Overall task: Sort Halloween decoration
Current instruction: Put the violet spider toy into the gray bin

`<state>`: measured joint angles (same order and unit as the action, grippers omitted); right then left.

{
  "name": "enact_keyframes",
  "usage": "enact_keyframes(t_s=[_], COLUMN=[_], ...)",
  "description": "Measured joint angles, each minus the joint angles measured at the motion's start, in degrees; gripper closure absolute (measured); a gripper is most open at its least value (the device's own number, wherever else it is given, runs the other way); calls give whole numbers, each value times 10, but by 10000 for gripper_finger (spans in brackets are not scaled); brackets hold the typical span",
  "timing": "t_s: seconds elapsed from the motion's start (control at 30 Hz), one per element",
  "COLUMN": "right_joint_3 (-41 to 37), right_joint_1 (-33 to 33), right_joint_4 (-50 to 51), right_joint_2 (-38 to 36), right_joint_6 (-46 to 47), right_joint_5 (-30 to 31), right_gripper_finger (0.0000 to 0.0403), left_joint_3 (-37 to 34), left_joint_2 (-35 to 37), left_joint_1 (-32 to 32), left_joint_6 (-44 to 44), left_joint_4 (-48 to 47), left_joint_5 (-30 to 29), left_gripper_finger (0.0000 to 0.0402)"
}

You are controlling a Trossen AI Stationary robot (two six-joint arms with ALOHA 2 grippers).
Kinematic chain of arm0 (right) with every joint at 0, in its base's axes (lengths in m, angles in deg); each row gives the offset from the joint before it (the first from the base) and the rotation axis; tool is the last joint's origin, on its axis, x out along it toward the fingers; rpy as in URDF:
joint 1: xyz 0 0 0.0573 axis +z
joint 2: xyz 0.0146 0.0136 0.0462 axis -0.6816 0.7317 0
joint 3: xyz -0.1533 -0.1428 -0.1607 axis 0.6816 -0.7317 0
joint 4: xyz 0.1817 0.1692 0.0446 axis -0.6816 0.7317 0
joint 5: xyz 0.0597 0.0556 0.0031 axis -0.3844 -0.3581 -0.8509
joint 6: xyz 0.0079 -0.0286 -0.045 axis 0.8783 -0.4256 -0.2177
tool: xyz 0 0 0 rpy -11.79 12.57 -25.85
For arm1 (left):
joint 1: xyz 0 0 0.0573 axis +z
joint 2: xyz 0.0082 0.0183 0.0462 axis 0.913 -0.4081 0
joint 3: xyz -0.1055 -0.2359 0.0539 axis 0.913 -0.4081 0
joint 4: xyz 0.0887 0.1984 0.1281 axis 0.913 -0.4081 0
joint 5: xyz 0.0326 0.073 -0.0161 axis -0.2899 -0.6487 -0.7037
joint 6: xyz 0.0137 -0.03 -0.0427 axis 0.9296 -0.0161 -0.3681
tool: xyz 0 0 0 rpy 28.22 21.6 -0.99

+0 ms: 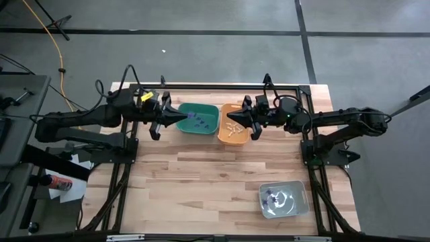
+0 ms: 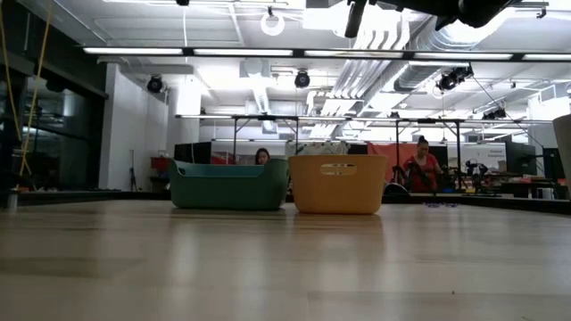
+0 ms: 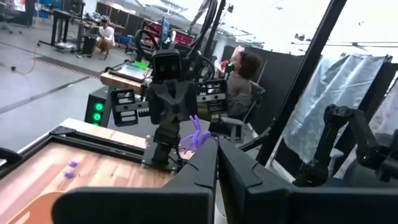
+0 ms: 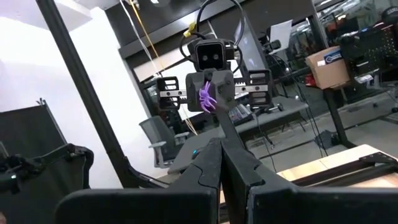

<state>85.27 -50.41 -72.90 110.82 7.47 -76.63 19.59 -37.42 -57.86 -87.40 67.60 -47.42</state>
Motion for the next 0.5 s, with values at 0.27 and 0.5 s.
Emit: enact_keyframes(t_s=[0.27, 0.5], right_joint_3=[0, 109], right_joint_1=[1, 27], right_joint_4=[-5, 159], right_joint_2=[0, 43], right_joint_6=[28, 7], right_joint_5=[7, 23], right_gripper_finger=[403, 385], left_joint_3=[0, 1], left_joint_2=[0, -53], left_joint_1=[0, 0], left_joint_6=[-5, -5], left_joint_4=[5, 36], left_joint_5=[0, 10], left_gripper_finger=[401, 401])
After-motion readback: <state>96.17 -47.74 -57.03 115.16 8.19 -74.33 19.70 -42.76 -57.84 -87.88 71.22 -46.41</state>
